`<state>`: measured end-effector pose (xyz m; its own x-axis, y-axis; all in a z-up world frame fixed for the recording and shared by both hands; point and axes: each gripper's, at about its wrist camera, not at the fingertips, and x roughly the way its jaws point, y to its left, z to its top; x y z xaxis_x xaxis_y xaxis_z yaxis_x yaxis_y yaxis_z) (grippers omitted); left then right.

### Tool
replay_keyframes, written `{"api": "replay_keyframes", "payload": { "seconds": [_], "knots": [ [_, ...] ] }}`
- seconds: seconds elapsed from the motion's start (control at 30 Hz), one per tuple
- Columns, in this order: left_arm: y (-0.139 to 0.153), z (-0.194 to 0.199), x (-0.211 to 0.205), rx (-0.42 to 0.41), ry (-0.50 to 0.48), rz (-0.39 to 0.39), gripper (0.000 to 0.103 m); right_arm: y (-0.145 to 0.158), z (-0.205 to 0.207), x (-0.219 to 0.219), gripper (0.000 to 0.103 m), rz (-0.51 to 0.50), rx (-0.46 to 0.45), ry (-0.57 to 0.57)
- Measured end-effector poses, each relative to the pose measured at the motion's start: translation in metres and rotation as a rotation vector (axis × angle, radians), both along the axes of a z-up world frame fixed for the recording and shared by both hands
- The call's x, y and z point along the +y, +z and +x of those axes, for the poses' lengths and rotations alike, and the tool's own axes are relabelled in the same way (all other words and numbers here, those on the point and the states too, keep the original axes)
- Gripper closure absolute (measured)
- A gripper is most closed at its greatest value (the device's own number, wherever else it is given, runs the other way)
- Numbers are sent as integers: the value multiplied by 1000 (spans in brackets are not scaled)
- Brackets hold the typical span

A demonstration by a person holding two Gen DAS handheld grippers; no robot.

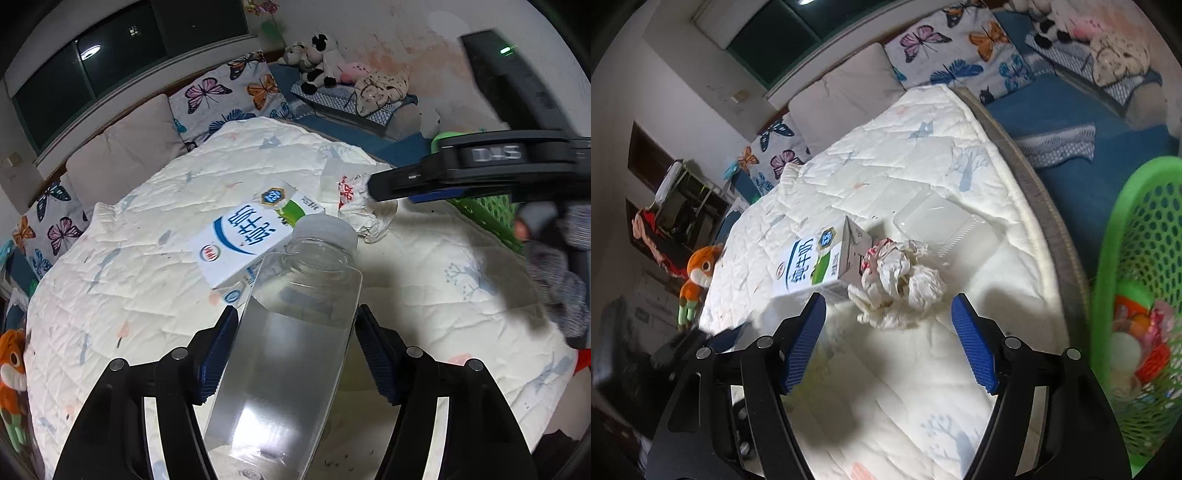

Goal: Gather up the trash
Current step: 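Grasp the clear water bottle with the left tool while the right tool grasps the crumpled white tissue, then drop the tissue into the basket with the right tool while the left tool drops the bottle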

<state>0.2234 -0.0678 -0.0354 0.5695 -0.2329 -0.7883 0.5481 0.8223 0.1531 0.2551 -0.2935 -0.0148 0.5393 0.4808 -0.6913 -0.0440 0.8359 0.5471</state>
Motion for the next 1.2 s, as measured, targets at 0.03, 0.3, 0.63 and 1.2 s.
{"api": "replay_keyframes", "payload": {
  "seconds": [0.03, 0.3, 0.63, 1.2],
  "knots": [
    [2, -1, 3, 0, 8, -6, 40, -2, 3, 1, 32, 3, 8, -10],
    [6, -8, 14, 1, 20, -34, 40, -17, 18, 4, 38, 15, 63, -51],
    [7, -11, 14, 8, 30, -55, 41, -11, 6, 1, 53, -2, 29, -28],
    [17, -23, -27, 8, -23, -84, 41, 11, -65, -61, 53, 0, -37, -67]
  ]
}}
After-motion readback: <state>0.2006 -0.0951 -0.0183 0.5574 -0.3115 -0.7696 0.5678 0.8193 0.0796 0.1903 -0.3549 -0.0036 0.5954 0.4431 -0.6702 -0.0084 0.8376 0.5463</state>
